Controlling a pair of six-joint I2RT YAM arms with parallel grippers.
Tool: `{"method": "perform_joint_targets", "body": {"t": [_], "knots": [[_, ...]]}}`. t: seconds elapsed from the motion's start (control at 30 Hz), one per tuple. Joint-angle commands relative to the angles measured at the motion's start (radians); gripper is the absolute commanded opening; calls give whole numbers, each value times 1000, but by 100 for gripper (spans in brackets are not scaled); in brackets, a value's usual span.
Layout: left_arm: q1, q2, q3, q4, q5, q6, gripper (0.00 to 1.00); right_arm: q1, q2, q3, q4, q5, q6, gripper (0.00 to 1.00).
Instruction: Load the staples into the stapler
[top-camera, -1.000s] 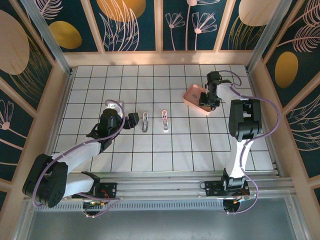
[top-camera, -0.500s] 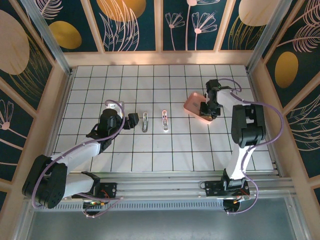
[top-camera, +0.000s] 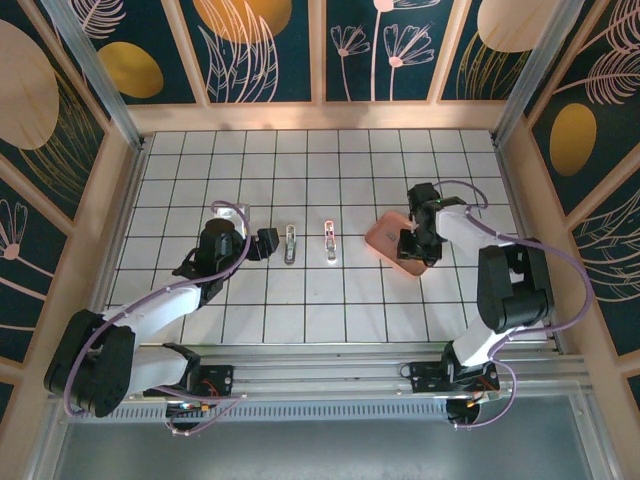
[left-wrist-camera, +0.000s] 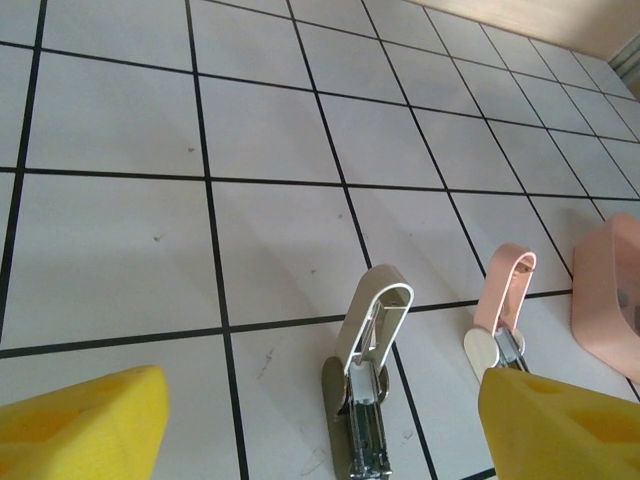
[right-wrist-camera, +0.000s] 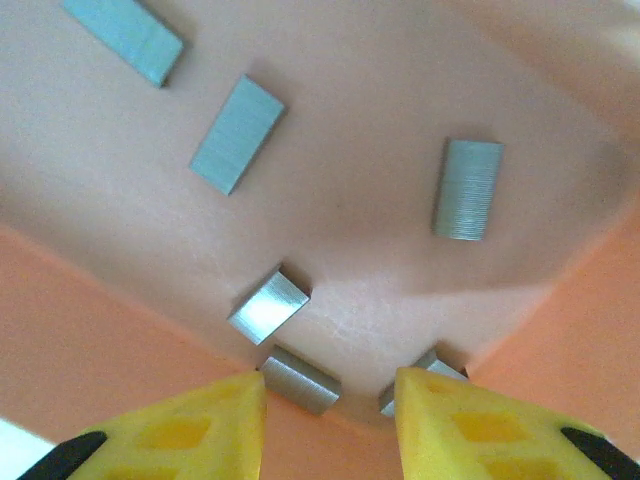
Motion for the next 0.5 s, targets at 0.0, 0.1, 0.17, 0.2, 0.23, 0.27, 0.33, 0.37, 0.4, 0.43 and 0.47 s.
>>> {"method": "perform_joint_targets", "body": {"t": [0.0, 0.1, 0.17, 0.2, 0.23, 0.27, 0.33, 0.37, 0.4, 0.43, 0.47], "knots": [[-5, -5, -1, 32, 20, 22, 81, 2, -49, 61, -10, 57, 85, 40], [-4, 8, 19, 18, 23, 34, 81, 2, -24, 94, 6, 69, 121, 41], [-3, 16, 34, 4, 19, 44, 81, 3, 6, 102, 30, 63, 130, 43], [-5, 19, 40, 2, 19, 47, 81, 6, 20, 109, 35, 61, 130, 43], [-4, 22, 45, -2, 18, 48, 81, 9, 40, 115, 42, 59, 130, 43], [-3, 23, 49, -5, 18, 51, 81, 12, 57, 119, 49, 54, 133, 43], [-3, 26, 53, -7, 19, 50, 81, 17, 79, 123, 60, 46, 141, 43], [-5, 28, 55, -7, 19, 48, 81, 20, 88, 123, 66, 41, 144, 44], [-5, 30, 56, -7, 19, 47, 81, 22, 97, 120, 75, 38, 151, 44], [-4, 32, 57, -6, 19, 46, 81, 23, 103, 117, 81, 38, 153, 44], [-3, 34, 57, -5, 20, 44, 81, 24, 110, 114, 91, 34, 155, 44]]}}
